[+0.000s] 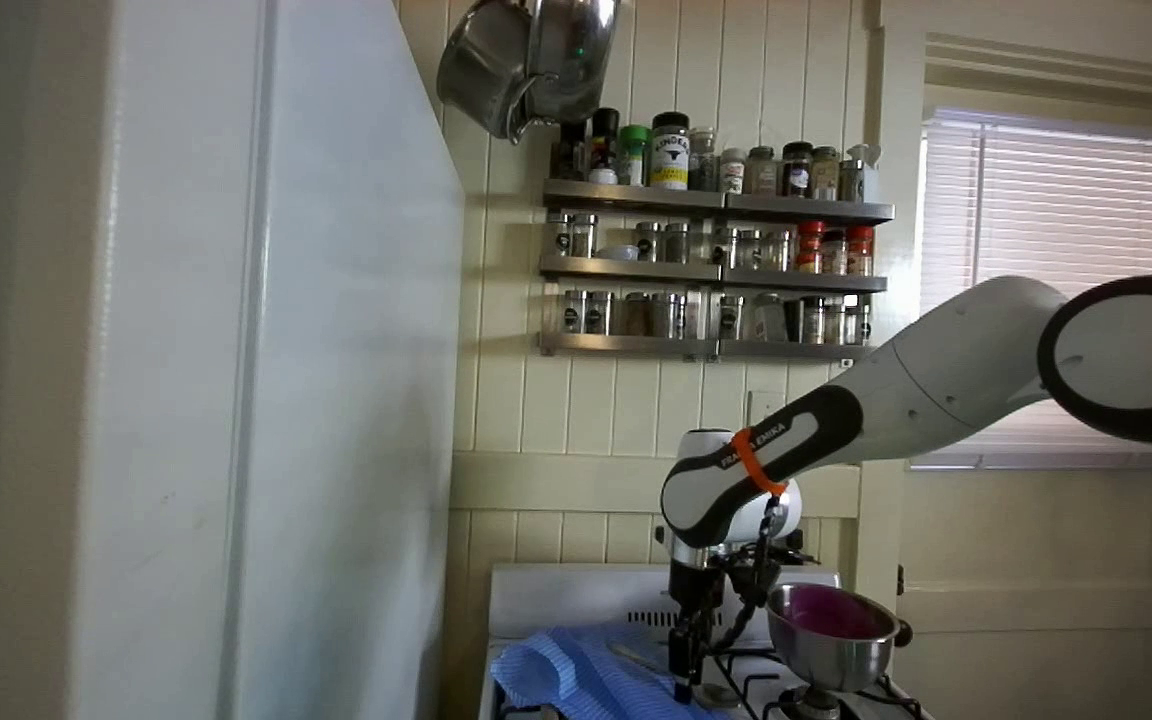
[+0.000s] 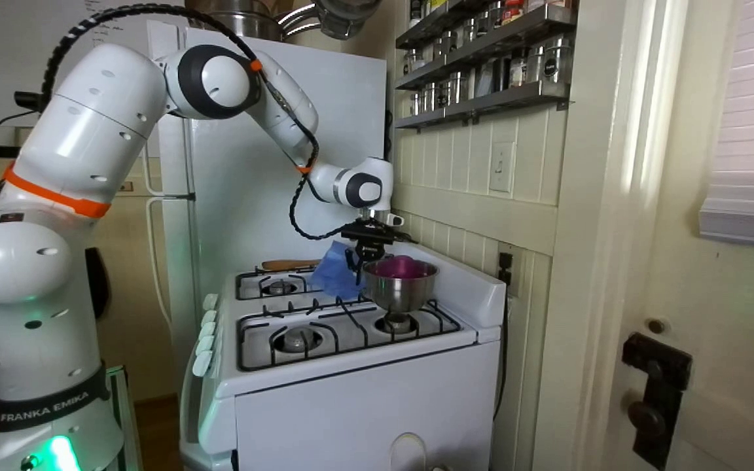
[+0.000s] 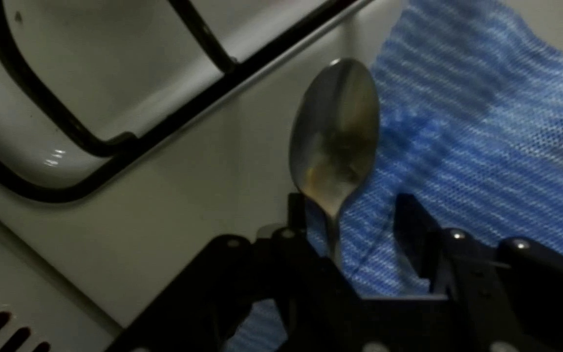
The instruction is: Pick up the pink bowl and spoon, then put them inside the silver bowl
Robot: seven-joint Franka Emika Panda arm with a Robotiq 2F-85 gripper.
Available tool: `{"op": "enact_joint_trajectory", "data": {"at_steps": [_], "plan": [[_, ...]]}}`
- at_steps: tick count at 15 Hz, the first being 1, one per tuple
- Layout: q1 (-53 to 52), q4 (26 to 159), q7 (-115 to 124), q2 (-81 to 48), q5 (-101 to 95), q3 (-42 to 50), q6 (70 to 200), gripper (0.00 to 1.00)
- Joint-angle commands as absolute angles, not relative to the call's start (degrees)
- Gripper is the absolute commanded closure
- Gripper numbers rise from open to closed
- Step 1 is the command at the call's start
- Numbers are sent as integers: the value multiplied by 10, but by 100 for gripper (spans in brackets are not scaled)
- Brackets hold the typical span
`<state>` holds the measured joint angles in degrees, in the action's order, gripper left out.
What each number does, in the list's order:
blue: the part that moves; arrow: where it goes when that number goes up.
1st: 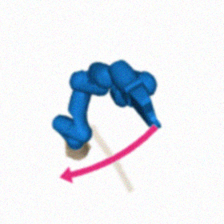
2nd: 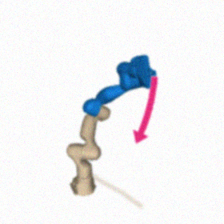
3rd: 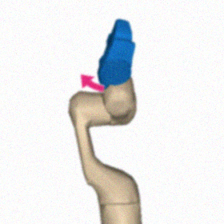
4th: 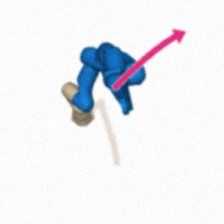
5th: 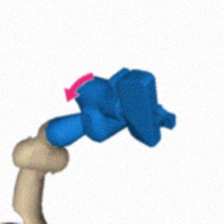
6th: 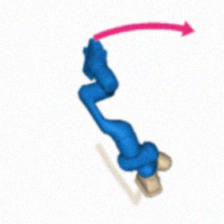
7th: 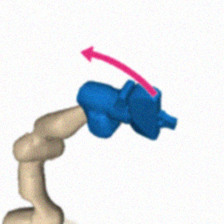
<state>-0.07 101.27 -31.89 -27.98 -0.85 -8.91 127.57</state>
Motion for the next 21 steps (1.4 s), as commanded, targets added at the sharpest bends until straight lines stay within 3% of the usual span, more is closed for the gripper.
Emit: {"op": "enact_joint_trajectory", "data": {"at_steps": [1, 4, 6, 8, 21], "plan": [[6, 1016, -328, -279, 2, -94, 1281, 51], [6, 1015, -326, -277, 1, -93, 1281, 67], [7, 1015, -326, -277, 0, -93, 1282, 89], [7, 1014, -325, -277, -1, -93, 1281, 100], [-5, 1060, -301, -193, -20, -84, 1279, 98]]}}
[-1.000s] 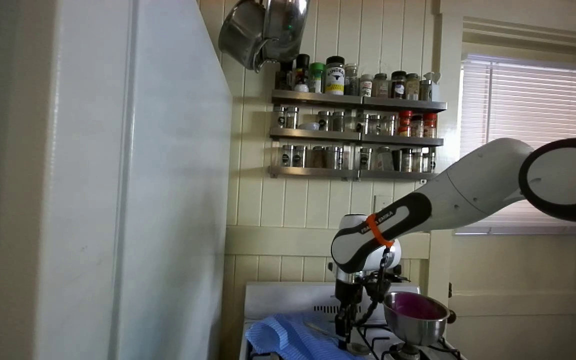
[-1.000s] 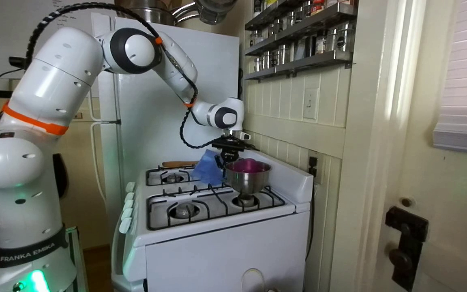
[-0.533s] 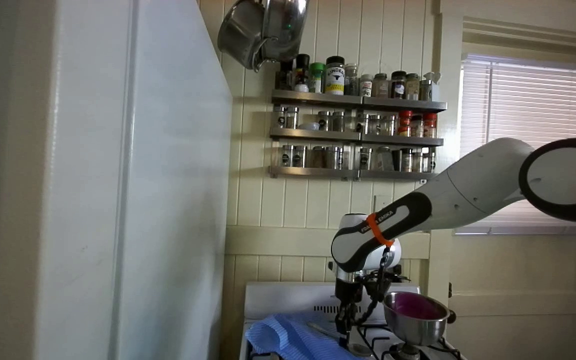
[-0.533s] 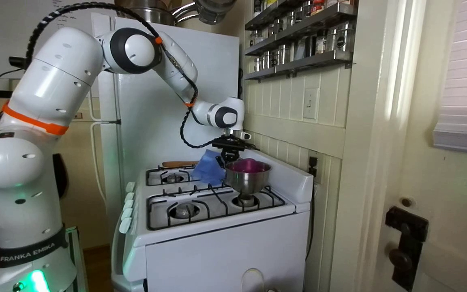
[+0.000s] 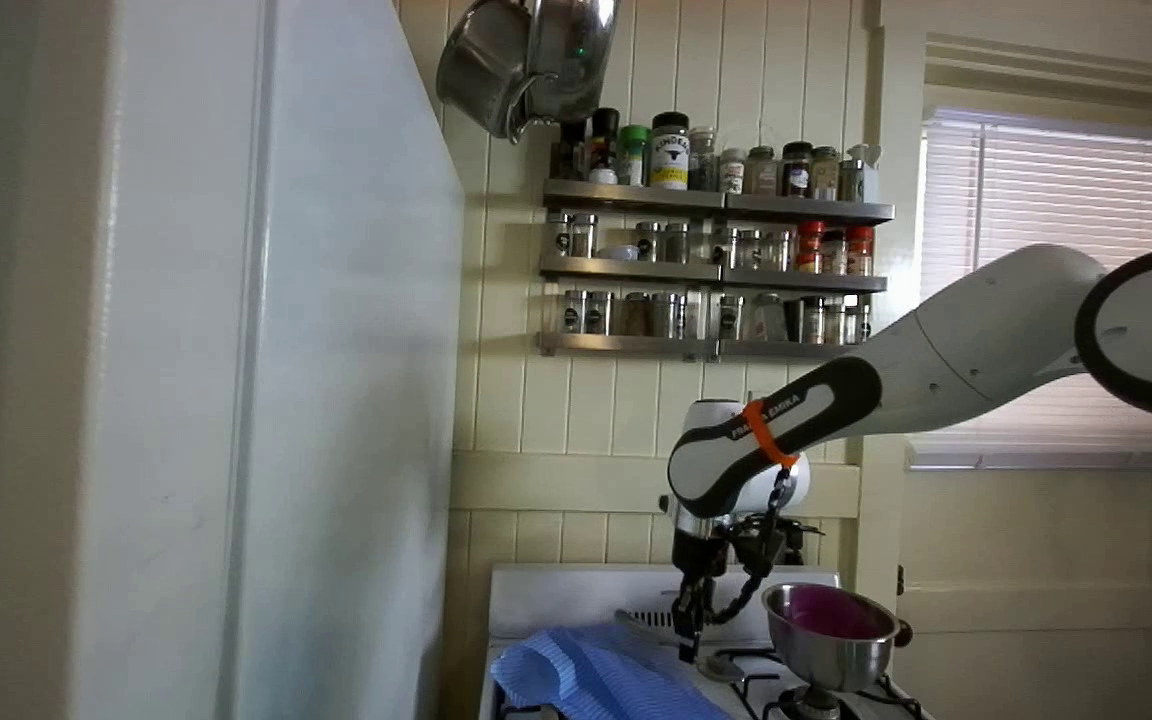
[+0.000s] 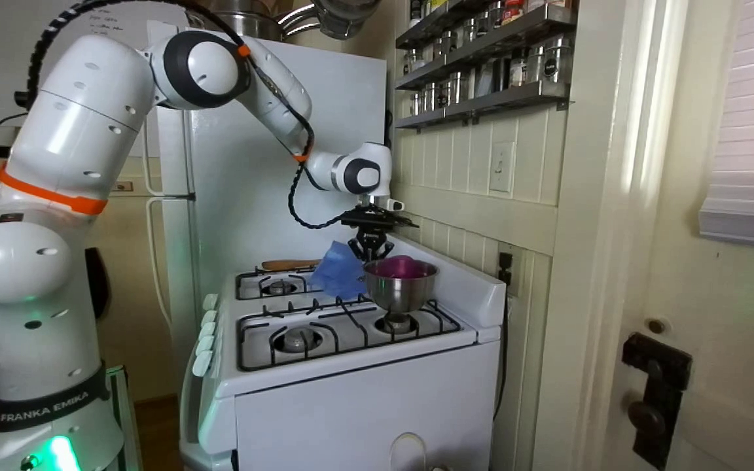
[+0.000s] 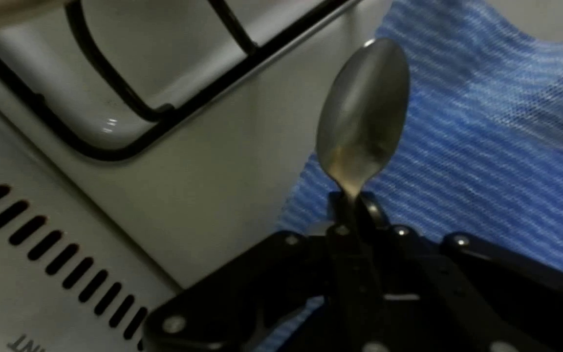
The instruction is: Pick up the pink bowl and spoon, then put them inside the silver bowl
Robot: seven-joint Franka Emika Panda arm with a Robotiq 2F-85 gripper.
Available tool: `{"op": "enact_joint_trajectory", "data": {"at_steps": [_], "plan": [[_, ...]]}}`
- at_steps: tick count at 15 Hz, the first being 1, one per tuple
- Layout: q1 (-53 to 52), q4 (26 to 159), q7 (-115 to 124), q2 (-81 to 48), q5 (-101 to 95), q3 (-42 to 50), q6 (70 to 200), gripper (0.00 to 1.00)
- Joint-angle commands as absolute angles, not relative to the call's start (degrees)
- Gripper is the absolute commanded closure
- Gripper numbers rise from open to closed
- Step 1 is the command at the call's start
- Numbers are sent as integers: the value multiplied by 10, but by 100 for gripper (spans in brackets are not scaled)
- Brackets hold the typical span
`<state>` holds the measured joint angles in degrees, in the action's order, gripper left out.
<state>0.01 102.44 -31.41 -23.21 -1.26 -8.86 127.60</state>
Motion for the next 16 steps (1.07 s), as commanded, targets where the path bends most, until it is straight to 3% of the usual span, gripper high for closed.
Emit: {"op": "enact_joint_trajectory", "data": {"at_steps": [1, 8, 16], "plan": [[-5, 1062, -302, -188, -18, -85, 1275, 98], [-30, 1141, -164, -113, -45, -65, 1324, 98], [-17, 1364, -250, 49, -90, -52, 1581, 98]]}}
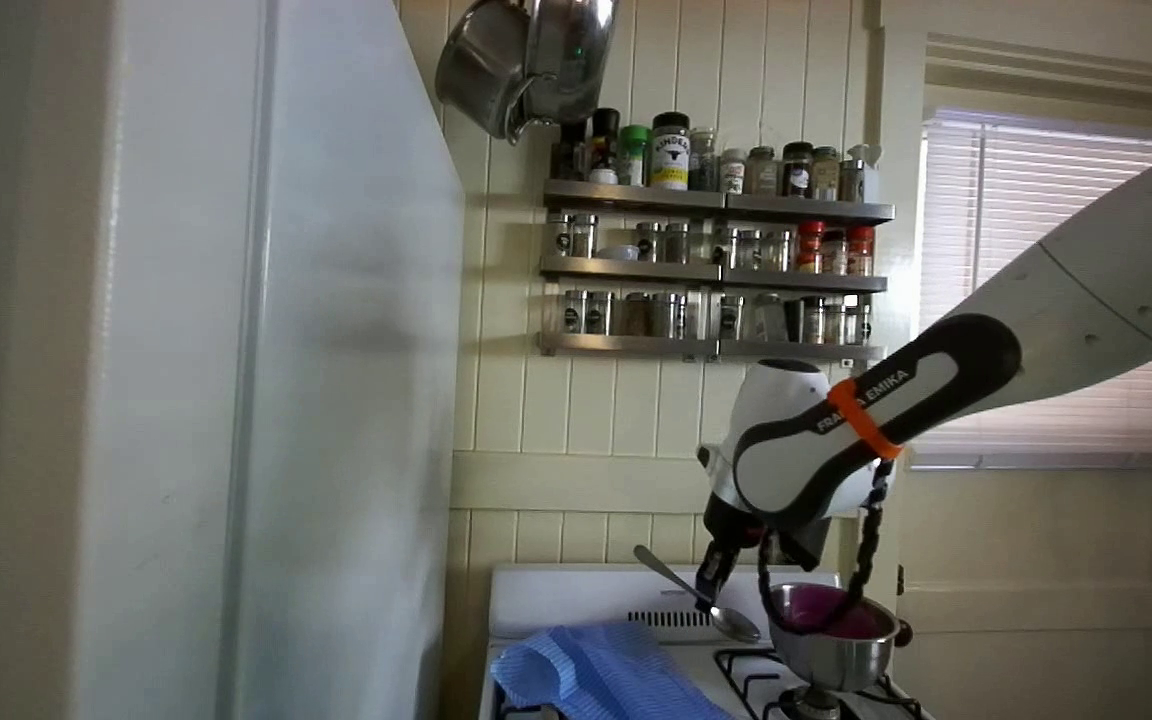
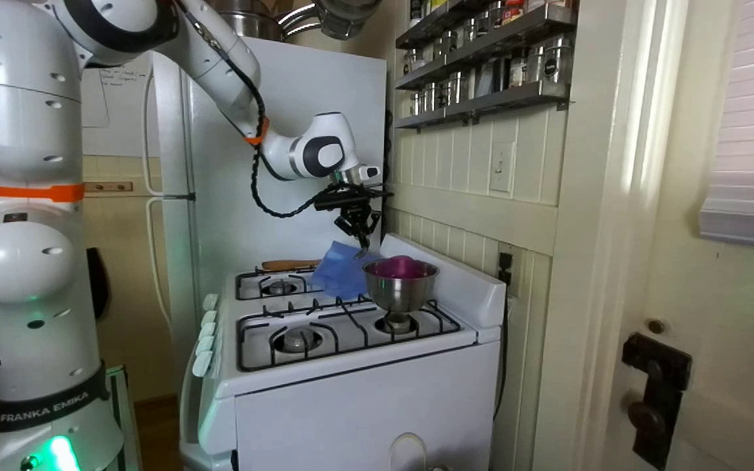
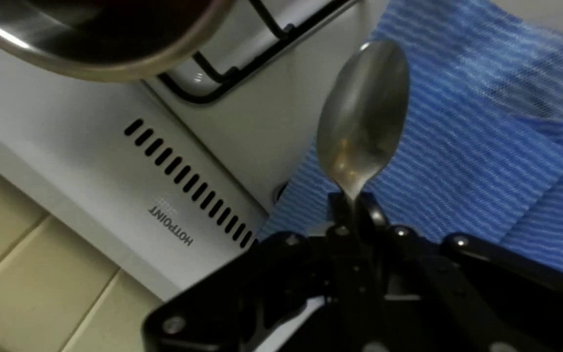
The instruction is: Pick up the pink bowl and spoon, then put them inside the silver bowl
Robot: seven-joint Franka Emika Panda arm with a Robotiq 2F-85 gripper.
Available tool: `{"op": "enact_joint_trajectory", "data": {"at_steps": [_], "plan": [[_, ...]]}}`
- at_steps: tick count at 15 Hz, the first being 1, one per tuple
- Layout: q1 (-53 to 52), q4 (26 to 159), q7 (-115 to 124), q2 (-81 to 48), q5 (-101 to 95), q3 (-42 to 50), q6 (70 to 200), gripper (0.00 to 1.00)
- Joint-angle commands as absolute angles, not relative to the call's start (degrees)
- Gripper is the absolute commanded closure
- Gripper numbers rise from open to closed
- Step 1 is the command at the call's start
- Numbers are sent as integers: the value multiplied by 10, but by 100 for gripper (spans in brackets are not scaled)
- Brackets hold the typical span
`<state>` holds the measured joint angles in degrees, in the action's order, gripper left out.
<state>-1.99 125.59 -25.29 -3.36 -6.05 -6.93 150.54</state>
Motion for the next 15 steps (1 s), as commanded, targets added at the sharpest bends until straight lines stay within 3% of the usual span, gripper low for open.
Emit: {"op": "enact_joint_trajectory", "data": {"at_steps": [1, 9, 15], "plan": [[-15, 1393, -237, 72, -96, -43, 1605, 98], [19, 1504, -142, 188, -122, -10, 1690, 98], [-62, 1524, -295, 172, -77, 91, 1788, 98]]}}
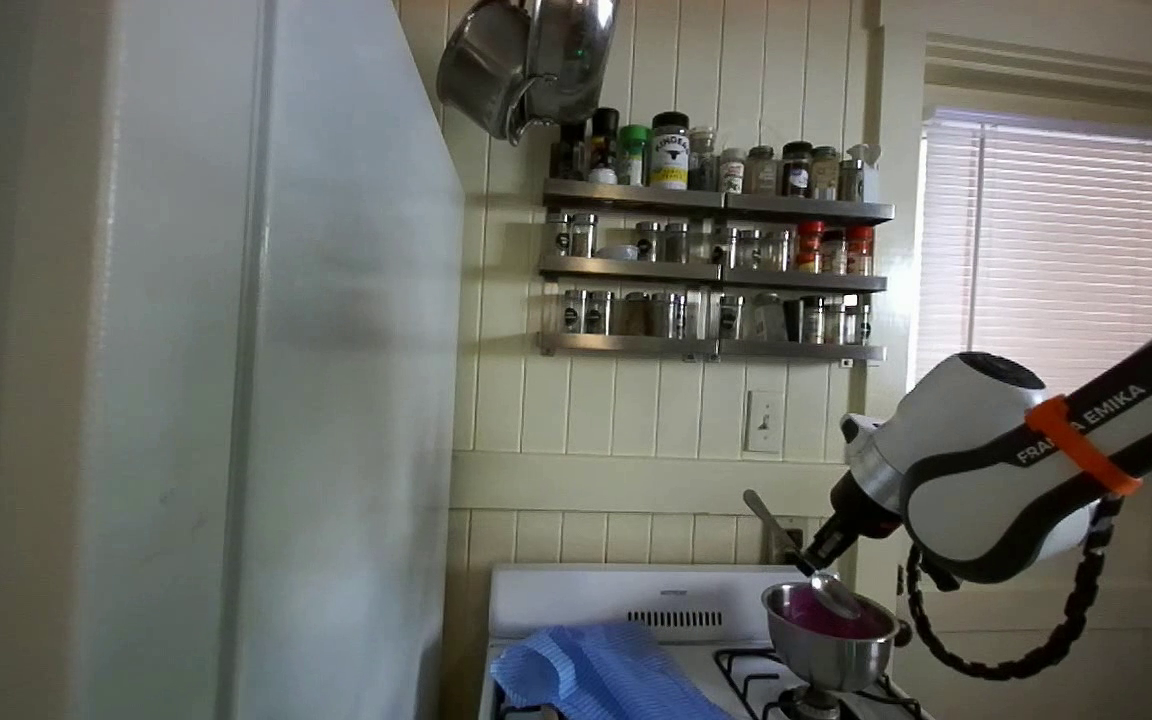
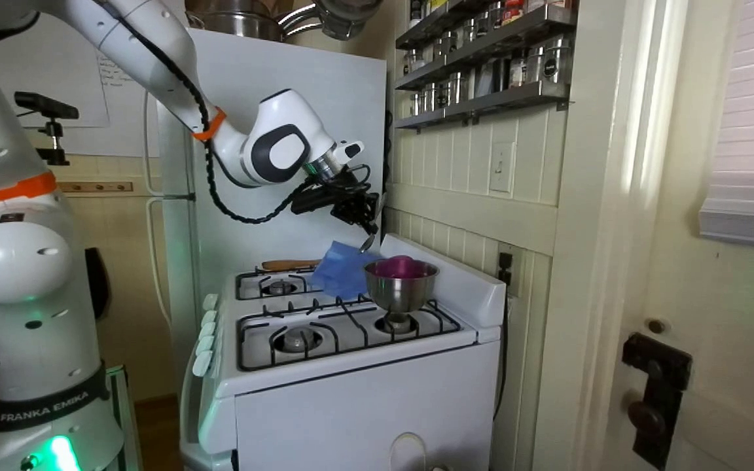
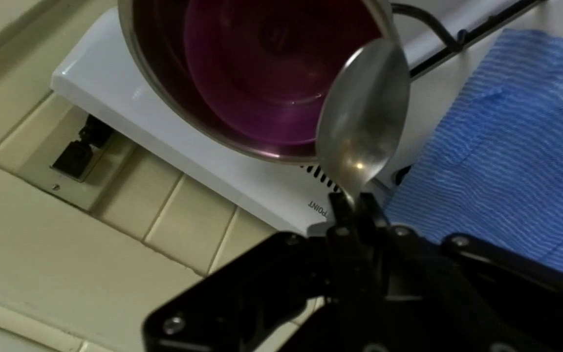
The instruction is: Pick up the pink bowl and spoon, then put them inside the silver bowl
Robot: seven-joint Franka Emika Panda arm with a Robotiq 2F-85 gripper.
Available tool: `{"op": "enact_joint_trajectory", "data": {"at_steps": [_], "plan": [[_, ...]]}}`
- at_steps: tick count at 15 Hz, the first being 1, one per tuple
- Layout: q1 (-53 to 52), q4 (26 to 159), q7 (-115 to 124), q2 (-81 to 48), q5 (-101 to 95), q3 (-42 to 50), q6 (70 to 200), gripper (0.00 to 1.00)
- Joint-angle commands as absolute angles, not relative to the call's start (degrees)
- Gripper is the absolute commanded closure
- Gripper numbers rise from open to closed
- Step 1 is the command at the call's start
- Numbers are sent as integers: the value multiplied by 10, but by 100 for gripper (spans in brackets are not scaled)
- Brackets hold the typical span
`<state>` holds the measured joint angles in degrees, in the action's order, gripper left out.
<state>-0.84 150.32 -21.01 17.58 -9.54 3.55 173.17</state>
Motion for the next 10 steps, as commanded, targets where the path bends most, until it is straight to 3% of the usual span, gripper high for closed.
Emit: {"op": "enact_joint_trajectory", "data": {"at_steps": [1, 10], "plan": [[-91, 1524, -333, 166, -78, 118, 1807, 98], [-364, 1567, -466, 189, -92, 400, 1894, 98]]}}
